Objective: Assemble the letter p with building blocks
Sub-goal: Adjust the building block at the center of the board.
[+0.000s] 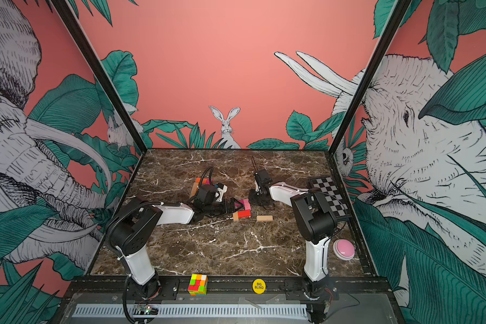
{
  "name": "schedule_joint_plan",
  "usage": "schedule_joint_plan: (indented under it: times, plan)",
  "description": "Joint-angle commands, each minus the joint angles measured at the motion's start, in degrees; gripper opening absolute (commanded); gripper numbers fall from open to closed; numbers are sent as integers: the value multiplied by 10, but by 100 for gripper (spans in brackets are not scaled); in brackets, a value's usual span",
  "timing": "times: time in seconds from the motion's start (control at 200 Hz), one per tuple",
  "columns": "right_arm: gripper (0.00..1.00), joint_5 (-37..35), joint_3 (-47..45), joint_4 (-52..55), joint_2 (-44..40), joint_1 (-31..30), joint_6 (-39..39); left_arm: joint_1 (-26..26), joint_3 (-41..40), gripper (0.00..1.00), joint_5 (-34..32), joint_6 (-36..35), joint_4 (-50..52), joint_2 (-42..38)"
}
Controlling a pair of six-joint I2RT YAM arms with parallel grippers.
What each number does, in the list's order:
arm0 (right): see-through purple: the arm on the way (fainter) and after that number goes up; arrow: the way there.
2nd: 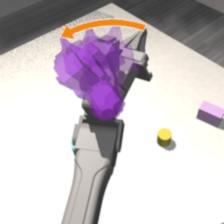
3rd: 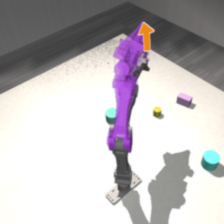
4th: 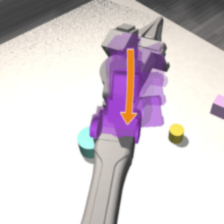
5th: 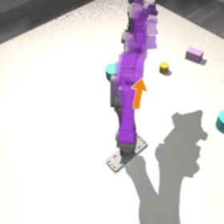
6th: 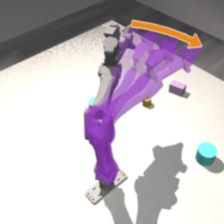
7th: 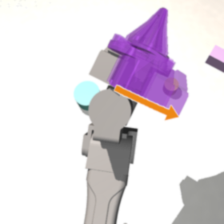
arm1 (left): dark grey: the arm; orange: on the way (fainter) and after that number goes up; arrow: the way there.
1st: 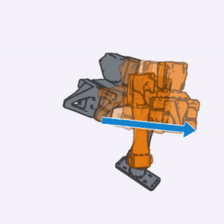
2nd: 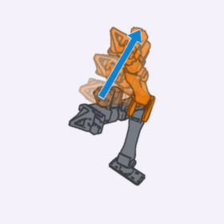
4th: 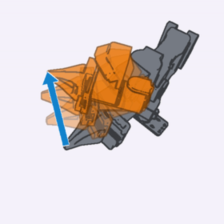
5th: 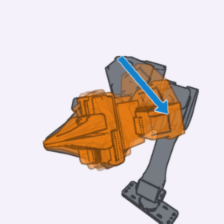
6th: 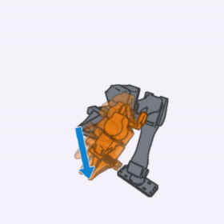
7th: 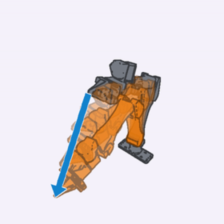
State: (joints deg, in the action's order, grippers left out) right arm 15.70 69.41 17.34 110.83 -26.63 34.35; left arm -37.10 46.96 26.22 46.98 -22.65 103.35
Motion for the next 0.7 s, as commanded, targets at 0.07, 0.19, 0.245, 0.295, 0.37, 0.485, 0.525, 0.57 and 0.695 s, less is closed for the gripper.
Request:
schedule_joint_plan:
  times: [0.07, 0.19, 0.245, 0.295, 0.37, 0.485, 0.525, 0.57, 0.695]
  plan:
    - [20, 1, -17, 21, 4, -8, 6, -3, -11, 99, 4, 8, 0, 7]
    - [20, 2, -17, 20, 4, -8, 6, -3, -13, 100, 4, 7, 0, 5]
    - [20, 3, -17, 20, 4, -9, 7, -3, -13, 99, 5, 8, 0, 6]
    - [21, 3, -16, 18, 5, -9, 8, -3, -13, 100, 4, 7, -1, 6]
    - [20, 4, -16, 16, 7, -10, 9, -3, -13, 99, 4, 8, -2, 6]
    - [20, 2, -15, 17, 9, -10, 8, -3, -13, 99, 4, 9, -2, 7]
    - [20, 3, -14, 17, 10, -10, 8, -3, -13, 100, 4, 8, -2, 7]
    - [20, 6, -14, 15, 11, -11, 9, -3, -14, 100, 4, 7, -1, 6]
    - [21, 4, -14, 15, 12, -11, 10, -3, -14, 100, 4, 7, -1, 7]
